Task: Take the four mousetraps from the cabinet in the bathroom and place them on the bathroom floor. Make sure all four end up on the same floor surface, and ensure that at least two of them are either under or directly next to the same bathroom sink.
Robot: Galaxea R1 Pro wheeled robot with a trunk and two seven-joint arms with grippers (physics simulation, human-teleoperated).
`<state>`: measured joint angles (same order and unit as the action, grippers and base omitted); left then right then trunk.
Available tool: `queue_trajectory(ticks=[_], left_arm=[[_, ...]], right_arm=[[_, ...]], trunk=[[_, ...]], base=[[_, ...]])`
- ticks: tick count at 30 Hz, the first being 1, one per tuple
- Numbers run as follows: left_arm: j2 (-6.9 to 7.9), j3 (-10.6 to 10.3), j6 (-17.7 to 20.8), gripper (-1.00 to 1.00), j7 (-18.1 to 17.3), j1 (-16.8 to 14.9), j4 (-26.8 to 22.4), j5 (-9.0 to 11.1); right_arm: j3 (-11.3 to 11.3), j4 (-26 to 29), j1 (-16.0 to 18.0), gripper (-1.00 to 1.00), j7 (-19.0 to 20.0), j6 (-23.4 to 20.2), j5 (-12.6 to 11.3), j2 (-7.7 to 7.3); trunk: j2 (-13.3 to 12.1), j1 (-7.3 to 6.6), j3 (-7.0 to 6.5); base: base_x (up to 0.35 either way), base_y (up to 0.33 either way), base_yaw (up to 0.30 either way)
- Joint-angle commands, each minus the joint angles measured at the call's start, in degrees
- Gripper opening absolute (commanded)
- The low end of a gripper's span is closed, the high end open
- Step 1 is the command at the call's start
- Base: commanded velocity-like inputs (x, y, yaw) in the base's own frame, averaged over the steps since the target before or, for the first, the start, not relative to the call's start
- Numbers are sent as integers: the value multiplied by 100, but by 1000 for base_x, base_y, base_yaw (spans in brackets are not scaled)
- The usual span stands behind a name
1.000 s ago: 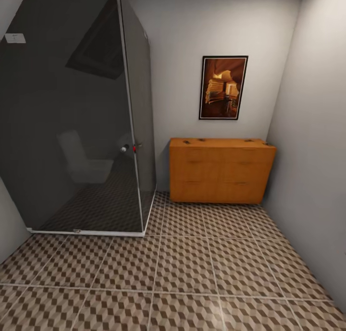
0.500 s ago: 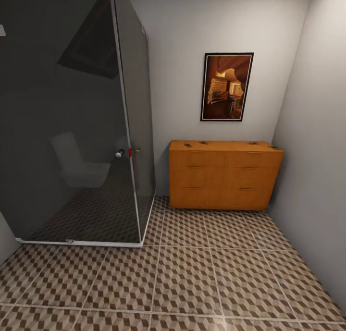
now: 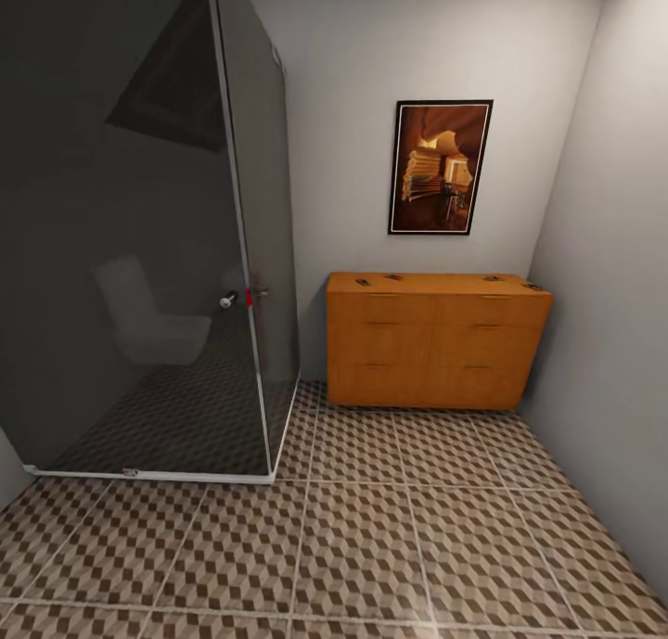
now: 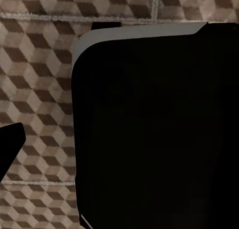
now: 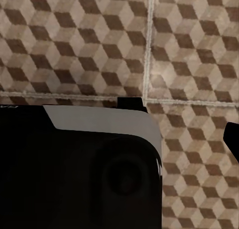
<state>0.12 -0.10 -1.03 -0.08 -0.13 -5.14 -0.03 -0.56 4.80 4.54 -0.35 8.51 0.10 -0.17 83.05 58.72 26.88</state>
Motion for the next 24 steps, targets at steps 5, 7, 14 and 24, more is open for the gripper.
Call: queue_trajectory(ticks=[5,7,14,24], left_arm=[[4,9,-11,100,-1,-2,-1,11],[5,14,-11,100,-1,-1,-3,16],[9,18,-11,100,-1,-3,-2,20],[14,19,-11,100,-1,-1,-4,21]], right_arm=[[-6,-5,3,100,-1,19,5,-1],[-6,-5,3,100,0,19,6,-1],[-6,-5,3,100,0,19,8,-1],[-6,-5,3,100,0,19,8,-2]], trunk=[[3,1,-4],[3,1,-11],[3,1,-42],[3,1,-90]], base=[[22,0,-152],[5,0,-243],[2,0,-269],[0,0,-281]])
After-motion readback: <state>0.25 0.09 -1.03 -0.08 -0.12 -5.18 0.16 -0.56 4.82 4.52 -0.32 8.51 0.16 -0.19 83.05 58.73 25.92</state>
